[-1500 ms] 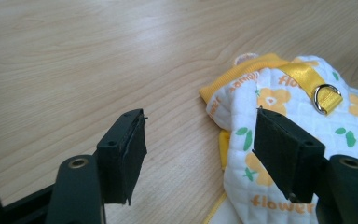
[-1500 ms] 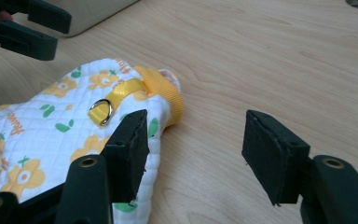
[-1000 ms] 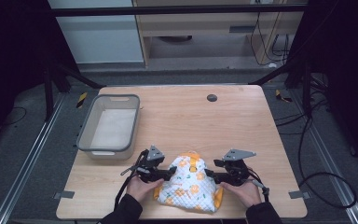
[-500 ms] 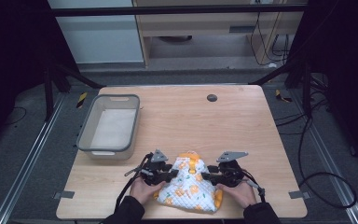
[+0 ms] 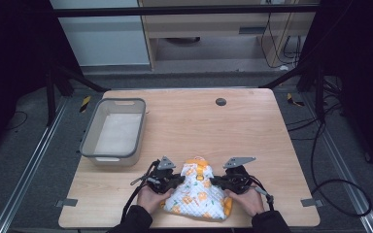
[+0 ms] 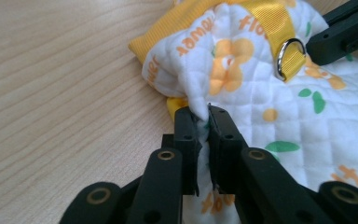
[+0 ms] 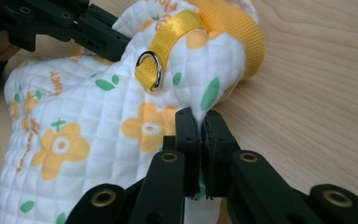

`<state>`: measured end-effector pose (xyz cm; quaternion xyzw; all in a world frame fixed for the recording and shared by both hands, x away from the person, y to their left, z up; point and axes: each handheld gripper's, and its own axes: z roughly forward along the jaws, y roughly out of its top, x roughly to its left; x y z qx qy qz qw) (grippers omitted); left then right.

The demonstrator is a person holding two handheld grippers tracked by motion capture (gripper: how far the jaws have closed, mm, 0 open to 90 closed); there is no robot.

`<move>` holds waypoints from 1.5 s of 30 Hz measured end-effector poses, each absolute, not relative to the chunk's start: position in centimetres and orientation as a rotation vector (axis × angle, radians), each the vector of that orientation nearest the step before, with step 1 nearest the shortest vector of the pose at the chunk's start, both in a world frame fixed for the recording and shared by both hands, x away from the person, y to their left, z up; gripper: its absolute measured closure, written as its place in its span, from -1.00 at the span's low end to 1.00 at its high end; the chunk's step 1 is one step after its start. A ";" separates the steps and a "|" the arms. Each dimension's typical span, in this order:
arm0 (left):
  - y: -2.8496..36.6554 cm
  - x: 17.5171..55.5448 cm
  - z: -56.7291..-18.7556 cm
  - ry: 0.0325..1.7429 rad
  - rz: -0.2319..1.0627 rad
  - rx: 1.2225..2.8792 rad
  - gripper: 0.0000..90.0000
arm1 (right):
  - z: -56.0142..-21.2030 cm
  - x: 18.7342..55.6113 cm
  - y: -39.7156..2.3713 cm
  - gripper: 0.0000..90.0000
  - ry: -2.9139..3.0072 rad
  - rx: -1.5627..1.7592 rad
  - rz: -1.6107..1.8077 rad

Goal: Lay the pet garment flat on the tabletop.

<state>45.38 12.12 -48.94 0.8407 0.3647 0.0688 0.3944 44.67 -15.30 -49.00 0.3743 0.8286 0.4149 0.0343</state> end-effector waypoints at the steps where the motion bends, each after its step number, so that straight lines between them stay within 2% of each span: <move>1: 12.4 45.2 -48.4 0.920 0.177 2.112 0.86 | -48.6 44.6 -15.6 0.94 2.524 1.135 1.299; 11: 13.6 43.6 -44.9 0.854 0.229 1.998 0.87 | -46.5 43.3 -16.4 0.94 2.391 1.053 1.416; 22: 13.8 42.9 -43.5 0.831 0.270 1.957 0.88 | -45.5 42.9 -16.5 0.94 2.321 0.994 1.483; 34: 13.8 41.6 -38.6 0.734 0.396 1.869 0.88 | -41.5 42.2 -16.8 0.93 2.175 0.901 1.557; 38: 13.2 43.1 -36.6 0.735 0.464 1.846 0.88 | -39.7 43.7 -16.4 0.91 2.082 0.919 1.579; 42: 12.7 45.2 -36.3 0.780 0.539 1.819 0.87 | -39.1 45.6 -15.8 0.88 2.012 0.949 1.565; 43: 12.6 46.6 -36.6 0.824 0.564 1.804 0.85 | -39.3 47.3 -15.4 0.84 1.972 0.985 1.529; 44: 12.6 46.6 -36.6 0.824 0.564 1.804 0.82 | -39.3 47.3 -15.4 0.84 1.972 0.985 1.529; 45: 12.4 48.5 -37.5 0.900 0.601 1.797 0.74 | -39.9 48.8 -15.1 0.72 1.940 1.028 1.471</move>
